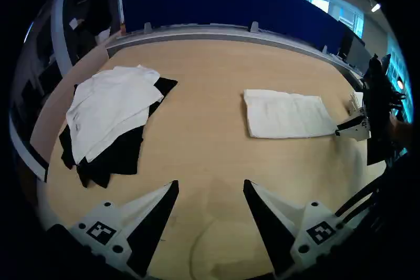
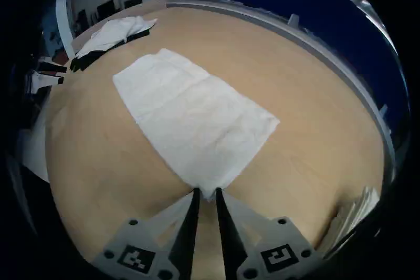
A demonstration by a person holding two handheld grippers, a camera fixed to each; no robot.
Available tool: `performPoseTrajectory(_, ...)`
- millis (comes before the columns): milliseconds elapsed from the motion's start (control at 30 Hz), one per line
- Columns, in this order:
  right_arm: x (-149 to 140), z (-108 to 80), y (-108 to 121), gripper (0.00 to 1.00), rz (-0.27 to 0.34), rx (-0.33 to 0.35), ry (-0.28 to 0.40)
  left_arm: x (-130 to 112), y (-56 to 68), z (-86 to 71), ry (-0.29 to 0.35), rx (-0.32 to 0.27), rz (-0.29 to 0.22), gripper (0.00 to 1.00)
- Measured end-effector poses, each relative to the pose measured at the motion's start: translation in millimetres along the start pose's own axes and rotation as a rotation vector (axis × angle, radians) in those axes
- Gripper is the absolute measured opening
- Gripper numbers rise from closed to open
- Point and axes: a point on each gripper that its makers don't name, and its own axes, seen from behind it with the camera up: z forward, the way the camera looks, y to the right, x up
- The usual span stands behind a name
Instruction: Fold towel
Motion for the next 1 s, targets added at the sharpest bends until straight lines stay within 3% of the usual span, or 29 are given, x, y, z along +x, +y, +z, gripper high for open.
performPoseTrajectory(167, 2.1, 0.6, 0.0, 0.04, -0.005, 0.001, -0.001, -1.0, -1.8, 0.7, 0.000, 0.002, 0.000, 0.91)
performPoseTrajectory(600, 25.6, -12.6, 8.7, 0.04, -0.046, -0.029, 0.031, 0.8, -0.2, -1.2, 0.004, -0.004, -0.009, 0.91)
performPoseTrajectory(1000, 90.9, -41.1, 12.7, 0.04, -0.162, -0.065, 0.104, 1.4, -1.2, -7.9, 0.014, -0.004, -0.028, 0.91)
